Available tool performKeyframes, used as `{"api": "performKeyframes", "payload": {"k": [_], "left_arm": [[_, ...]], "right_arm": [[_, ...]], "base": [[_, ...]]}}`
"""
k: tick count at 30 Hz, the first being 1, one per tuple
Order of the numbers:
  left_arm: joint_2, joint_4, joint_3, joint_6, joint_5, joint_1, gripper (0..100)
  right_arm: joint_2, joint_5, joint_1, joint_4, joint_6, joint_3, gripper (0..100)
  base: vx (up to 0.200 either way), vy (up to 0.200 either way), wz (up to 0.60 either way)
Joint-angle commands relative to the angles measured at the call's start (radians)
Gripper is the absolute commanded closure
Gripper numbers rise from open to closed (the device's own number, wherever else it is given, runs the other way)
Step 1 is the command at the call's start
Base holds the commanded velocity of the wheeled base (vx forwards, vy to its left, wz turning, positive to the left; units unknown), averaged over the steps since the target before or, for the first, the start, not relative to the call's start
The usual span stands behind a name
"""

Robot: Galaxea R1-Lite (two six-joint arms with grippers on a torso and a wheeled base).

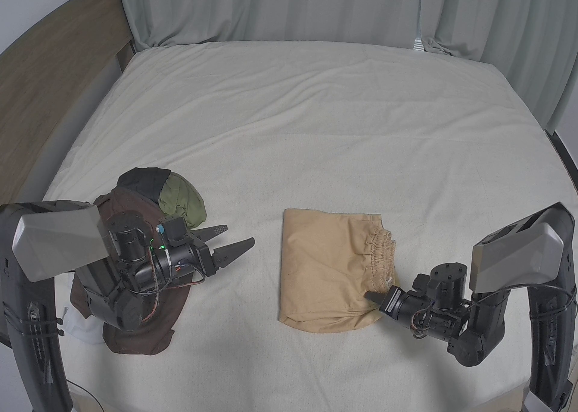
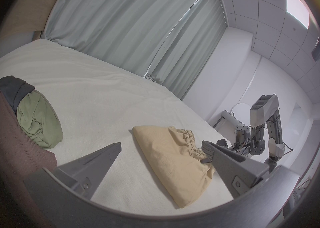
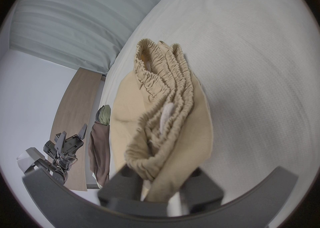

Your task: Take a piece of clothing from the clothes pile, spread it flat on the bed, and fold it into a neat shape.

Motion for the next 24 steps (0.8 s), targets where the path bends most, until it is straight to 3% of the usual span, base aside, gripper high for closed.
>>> {"api": "performKeyframes", "payload": {"k": [1, 14, 24], "left_arm": [[0.001, -0.001, 0.0, -0.001, 0.0, 0.0, 0], [-0.007, -0.001, 0.001, 0.001, 0.0, 0.0, 0], [-0.029, -0.001, 0.009, -0.001, -0.005, 0.006, 0]], "right_arm": [[0.002, 0.001, 0.001, -0.001, 0.0, 0.002, 100], [-0.014, 0.001, 0.004, -0.002, 0.0, 0.008, 100], [-0.16, 0.01, 0.051, -0.001, 0.0, 0.036, 100]], "base": [[0.0, 0.0, 0.0], [0.0, 0.0, 0.0], [0.0, 0.0, 0.0]]}}
